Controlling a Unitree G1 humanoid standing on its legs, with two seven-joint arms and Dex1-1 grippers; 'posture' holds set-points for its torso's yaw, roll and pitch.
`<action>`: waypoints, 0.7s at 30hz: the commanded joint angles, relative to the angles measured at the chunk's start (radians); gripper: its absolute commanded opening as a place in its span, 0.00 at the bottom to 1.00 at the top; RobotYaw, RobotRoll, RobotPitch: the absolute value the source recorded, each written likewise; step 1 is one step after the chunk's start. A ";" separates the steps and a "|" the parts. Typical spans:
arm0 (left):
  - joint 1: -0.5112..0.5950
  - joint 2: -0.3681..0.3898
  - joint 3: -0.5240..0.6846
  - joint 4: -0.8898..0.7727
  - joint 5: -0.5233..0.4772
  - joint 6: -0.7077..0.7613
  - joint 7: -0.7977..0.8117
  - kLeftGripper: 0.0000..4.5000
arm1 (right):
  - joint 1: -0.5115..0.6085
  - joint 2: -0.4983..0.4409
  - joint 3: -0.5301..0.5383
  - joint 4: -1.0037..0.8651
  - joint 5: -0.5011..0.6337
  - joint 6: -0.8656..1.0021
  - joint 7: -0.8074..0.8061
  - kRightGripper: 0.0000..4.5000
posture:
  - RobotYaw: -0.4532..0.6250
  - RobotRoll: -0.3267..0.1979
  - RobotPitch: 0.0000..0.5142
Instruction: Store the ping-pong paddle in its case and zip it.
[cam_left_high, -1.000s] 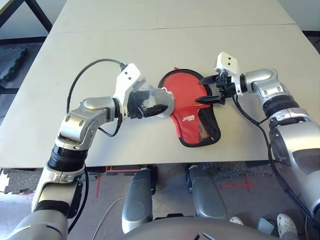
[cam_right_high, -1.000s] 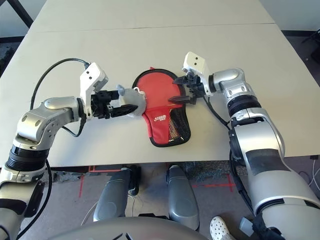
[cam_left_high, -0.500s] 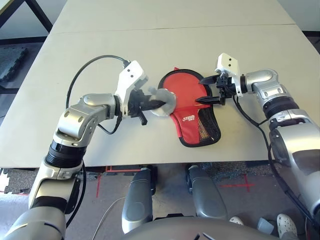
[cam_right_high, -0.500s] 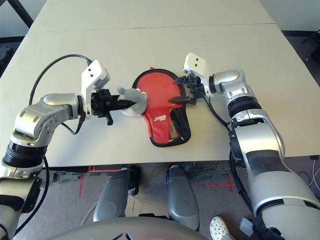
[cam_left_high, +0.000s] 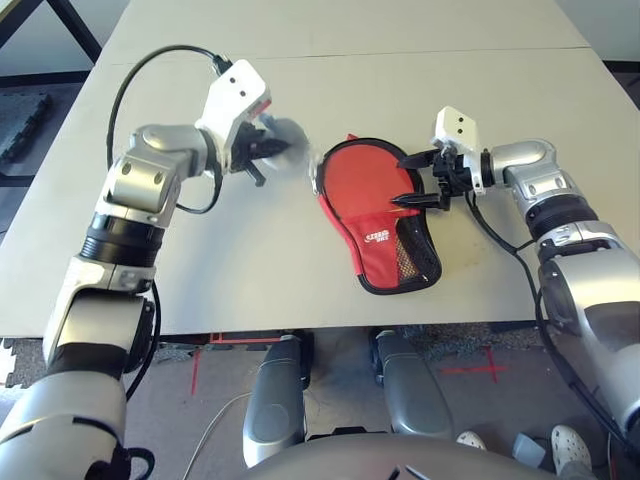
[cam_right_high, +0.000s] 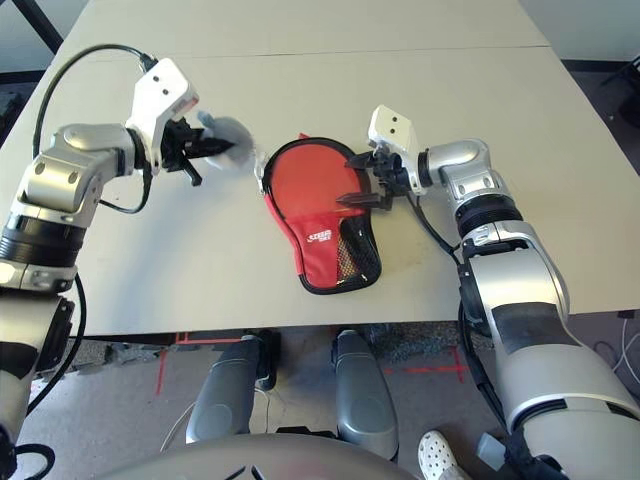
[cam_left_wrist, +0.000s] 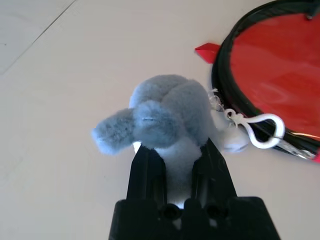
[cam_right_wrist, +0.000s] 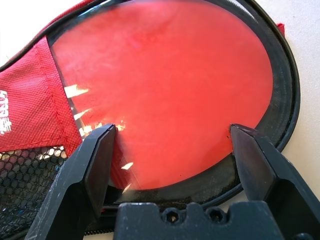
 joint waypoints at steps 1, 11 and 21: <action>-0.066 -0.046 -0.008 0.141 0.061 -0.092 0.042 0.07 | 0.049 0.003 0.037 0.012 -0.043 0.011 0.005 1.00 | 0.41 0.62 0.45; -0.234 -0.193 0.007 0.501 0.146 -0.299 0.159 0.07 | 0.069 -0.001 0.041 -0.018 -0.045 0.017 0.012 1.00 | 0.40 0.62 0.45; -0.386 -0.335 0.071 0.758 0.191 -0.496 0.422 0.07 | 0.094 0.000 0.045 -0.052 -0.043 0.029 0.016 1.00 | 0.38 0.62 0.47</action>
